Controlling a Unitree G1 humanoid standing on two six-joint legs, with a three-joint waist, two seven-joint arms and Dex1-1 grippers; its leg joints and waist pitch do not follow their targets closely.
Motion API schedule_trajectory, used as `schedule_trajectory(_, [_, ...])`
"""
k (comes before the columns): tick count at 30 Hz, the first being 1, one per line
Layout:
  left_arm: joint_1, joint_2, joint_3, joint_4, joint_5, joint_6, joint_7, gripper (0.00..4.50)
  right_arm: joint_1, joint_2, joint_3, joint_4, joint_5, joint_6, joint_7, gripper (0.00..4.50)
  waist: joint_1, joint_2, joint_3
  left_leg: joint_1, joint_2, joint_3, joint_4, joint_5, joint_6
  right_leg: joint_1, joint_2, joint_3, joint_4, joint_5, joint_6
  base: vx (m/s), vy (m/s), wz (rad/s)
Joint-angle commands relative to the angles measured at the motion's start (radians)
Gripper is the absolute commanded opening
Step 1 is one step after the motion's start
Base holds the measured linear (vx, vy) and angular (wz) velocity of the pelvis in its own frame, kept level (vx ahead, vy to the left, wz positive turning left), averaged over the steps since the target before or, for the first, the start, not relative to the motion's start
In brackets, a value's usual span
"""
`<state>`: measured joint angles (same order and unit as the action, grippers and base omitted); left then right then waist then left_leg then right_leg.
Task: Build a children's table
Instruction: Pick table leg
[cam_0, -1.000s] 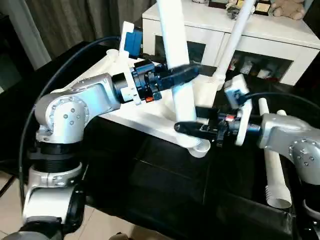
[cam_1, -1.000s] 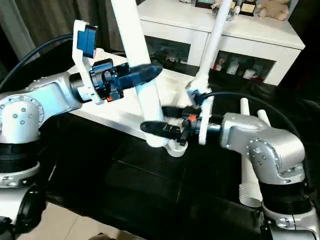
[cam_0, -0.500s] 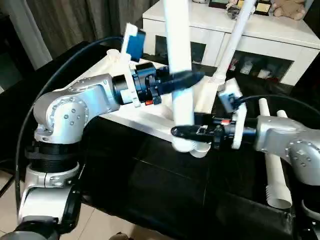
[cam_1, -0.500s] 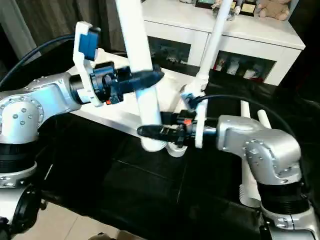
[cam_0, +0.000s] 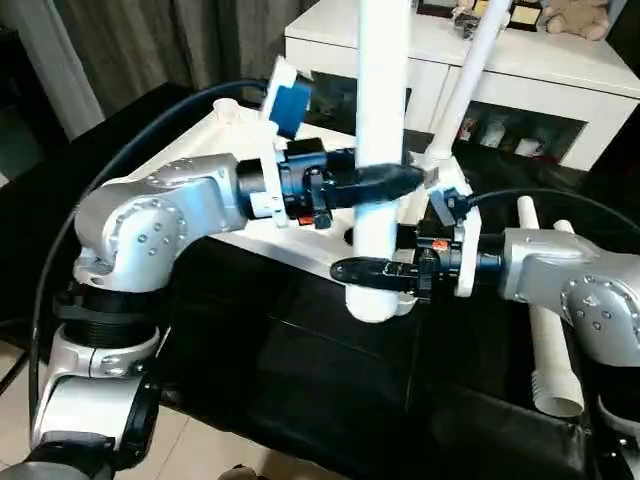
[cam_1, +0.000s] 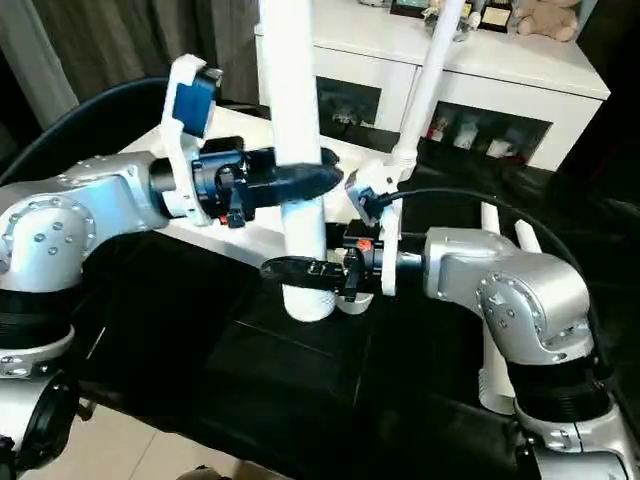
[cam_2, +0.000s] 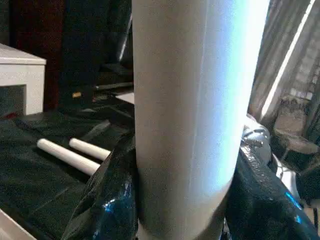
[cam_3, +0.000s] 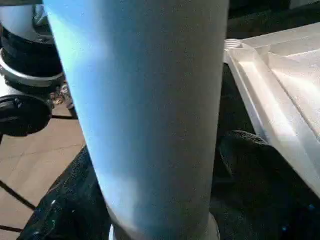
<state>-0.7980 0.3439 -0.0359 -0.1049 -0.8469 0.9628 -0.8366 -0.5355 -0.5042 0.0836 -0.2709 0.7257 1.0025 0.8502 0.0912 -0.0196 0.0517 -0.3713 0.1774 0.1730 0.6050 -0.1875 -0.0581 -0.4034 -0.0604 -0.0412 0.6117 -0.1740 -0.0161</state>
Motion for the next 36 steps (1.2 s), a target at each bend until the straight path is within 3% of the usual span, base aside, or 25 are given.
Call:
schedule_trajectory(1, [-0.019, 0.005, -0.018, -0.028, 0.005, -0.005, -0.019, 1.88, -0.018, -0.011, -0.005, -0.001, -0.001, -0.011, 0.006, 3.49, 0.002, -0.001, -0.066, 0.014, 0.039, -0.009, -0.066, -0.117, -0.024, 0.052, -0.066, 0.040, -0.061, -0.194, -0.157, 0.000, 0.000, 0.00])
schedule_trajectory(8, [-0.018, 0.020, -0.034, -0.026, 0.019, -0.013, -0.046, 1.88, -0.027, -0.025, -0.009, 0.006, -0.001, -0.010, 0.025, 3.49, 0.003, -0.001, -0.067, 0.012, 0.038, -0.010, -0.065, -0.114, -0.025, 0.055, -0.067, 0.039, -0.060, -0.189, -0.160, 0.000, 0.000, 0.00])
schedule_trajectory(22, [-0.021, 0.012, -0.036, -0.016, 0.030, -0.029, -0.053, 1.88, -0.013, -0.029, 0.010, 0.001, 0.009, -0.003, 0.044, 2.26, 0.003, 0.000, -0.067, 0.013, 0.039, -0.010, -0.064, -0.113, -0.020, 0.054, -0.067, 0.039, -0.058, -0.178, -0.171, 0.000, 0.000, 0.00])
schedule_trajectory(28, [-0.016, 0.011, -0.047, -0.013, 0.057, -0.053, -0.040, 1.88, -0.007, -0.019, 0.004, 0.001, 0.007, -0.006, 0.028, 2.01, 0.002, 0.001, -0.067, 0.013, 0.039, -0.010, -0.064, -0.119, -0.024, 0.054, -0.066, 0.039, -0.059, -0.183, -0.170, 0.000, 0.000, 0.00])
schedule_trajectory(30, [-0.034, -0.012, -0.027, 0.041, 0.078, -0.046, 0.024, 1.88, -0.003, -0.016, 0.000, 0.002, 0.004, -0.009, 0.019, 1.99, 0.003, 0.000, -0.067, 0.012, 0.039, -0.010, -0.064, -0.120, -0.024, 0.055, -0.067, 0.040, -0.061, -0.184, -0.168, 0.000, 0.000, 0.00])
schedule_trajectory(31, [-0.047, -0.026, -0.006, 0.078, 0.069, -0.027, 0.053, 2.44, 0.000, -0.015, -0.003, 0.002, 0.003, -0.011, 0.014, 1.98, 0.003, 0.001, -0.066, 0.013, 0.038, -0.008, -0.063, -0.124, -0.024, 0.053, -0.066, 0.040, -0.061, -0.185, -0.171, 0.000, 0.000, 0.00])
schedule_trajectory(32, [-0.050, -0.029, 0.001, 0.086, 0.065, -0.024, 0.057, 2.44, 0.002, -0.014, -0.005, 0.001, 0.004, -0.011, 0.011, 1.98, 0.005, 0.005, -0.067, 0.014, 0.037, -0.008, -0.061, -0.127, -0.027, 0.052, -0.066, 0.040, -0.061, -0.187, -0.173, 0.000, 0.000, 0.00])
schedule_trajectory(34, [-0.049, -0.028, 0.007, 0.088, 0.054, -0.024, 0.044, 2.58, 0.009, -0.013, -0.009, -0.002, 0.004, -0.014, 0.005, 1.94, 0.007, 0.001, -0.068, 0.012, 0.038, -0.012, -0.064, -0.126, -0.031, 0.056, -0.067, 0.038, -0.061, -0.194, -0.166, 0.000, 0.000, 0.00])
schedule_trajectory(36, [-0.047, -0.021, 0.004, 0.082, 0.049, -0.022, 0.029, 2.67, 0.013, -0.012, -0.013, -0.004, 0.005, -0.015, 0.001, 1.91, 0.004, 0.004, -0.069, 0.011, 0.038, -0.012, -0.064, -0.124, -0.028, 0.057, -0.067, 0.038, -0.060, -0.177, -0.168, 0.000, 0.000, 0.00])
